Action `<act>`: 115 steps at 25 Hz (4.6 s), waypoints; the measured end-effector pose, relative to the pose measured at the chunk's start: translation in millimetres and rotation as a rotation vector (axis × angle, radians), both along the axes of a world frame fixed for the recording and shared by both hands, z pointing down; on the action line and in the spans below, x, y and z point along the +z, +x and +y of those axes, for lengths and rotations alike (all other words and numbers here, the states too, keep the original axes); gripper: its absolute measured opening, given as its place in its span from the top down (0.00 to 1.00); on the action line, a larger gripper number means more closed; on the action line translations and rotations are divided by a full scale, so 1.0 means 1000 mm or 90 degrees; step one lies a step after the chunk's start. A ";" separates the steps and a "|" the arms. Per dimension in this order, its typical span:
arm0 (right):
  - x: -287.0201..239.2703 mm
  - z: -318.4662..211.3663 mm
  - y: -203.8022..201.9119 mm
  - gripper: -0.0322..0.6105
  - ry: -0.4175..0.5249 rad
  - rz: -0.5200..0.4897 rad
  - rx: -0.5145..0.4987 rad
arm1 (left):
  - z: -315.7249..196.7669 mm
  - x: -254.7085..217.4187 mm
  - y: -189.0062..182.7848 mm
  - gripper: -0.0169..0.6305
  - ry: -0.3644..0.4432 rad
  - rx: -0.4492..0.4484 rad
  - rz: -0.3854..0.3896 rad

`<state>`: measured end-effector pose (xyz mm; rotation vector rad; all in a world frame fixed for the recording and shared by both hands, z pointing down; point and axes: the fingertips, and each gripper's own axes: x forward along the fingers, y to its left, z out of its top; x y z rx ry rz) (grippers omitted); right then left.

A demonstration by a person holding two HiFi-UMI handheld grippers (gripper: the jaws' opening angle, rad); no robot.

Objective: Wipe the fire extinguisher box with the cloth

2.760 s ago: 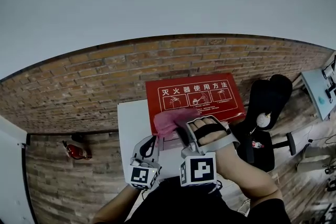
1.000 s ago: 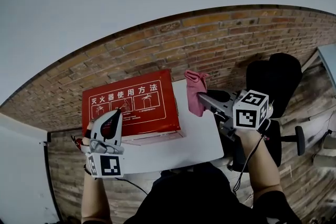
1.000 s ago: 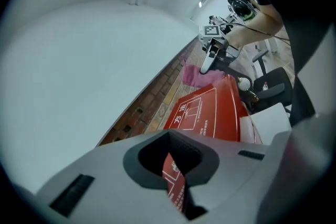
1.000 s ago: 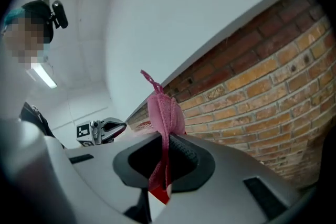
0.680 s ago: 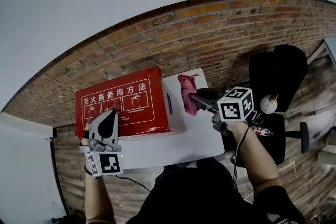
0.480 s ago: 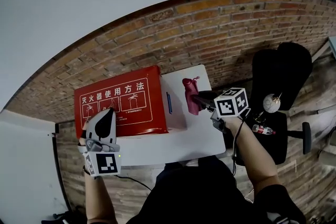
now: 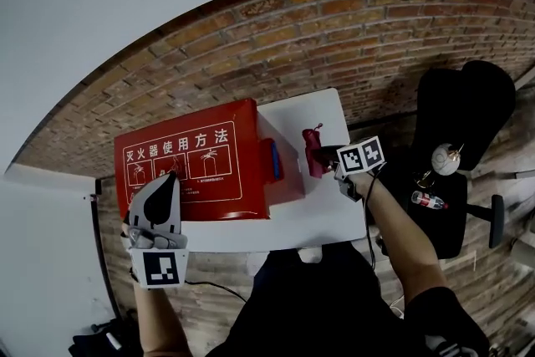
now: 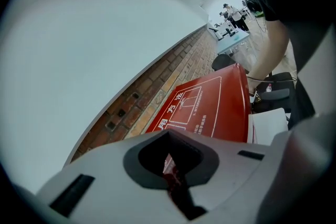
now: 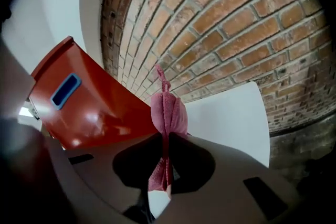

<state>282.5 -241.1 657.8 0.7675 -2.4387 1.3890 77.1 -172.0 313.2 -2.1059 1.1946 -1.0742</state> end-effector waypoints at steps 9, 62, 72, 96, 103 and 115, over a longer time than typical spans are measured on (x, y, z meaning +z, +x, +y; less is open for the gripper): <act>0.078 -0.012 -0.007 0.87 -0.070 0.009 -0.002 | 0.000 0.004 -0.003 0.95 -0.020 -0.023 -0.004; 0.059 -0.008 -0.065 0.87 -0.158 -0.183 -0.063 | -0.001 0.001 -0.002 0.95 -0.010 -0.029 0.062; 0.024 -0.009 -0.065 0.87 -0.142 -0.216 -0.064 | -0.001 0.001 -0.002 0.95 -0.008 -0.031 0.068; -0.053 -0.008 -0.064 0.87 -0.118 -0.287 -0.063 | -0.001 -0.001 -0.001 0.95 -0.004 -0.024 0.063; -0.071 -0.008 -0.063 0.87 -0.104 -0.300 -0.068 | -0.001 -0.001 -0.001 0.95 -0.005 -0.021 0.051; -0.103 -0.011 -0.063 0.87 -0.079 -0.324 -0.069 | -0.002 -0.002 0.000 0.95 0.003 -0.019 0.069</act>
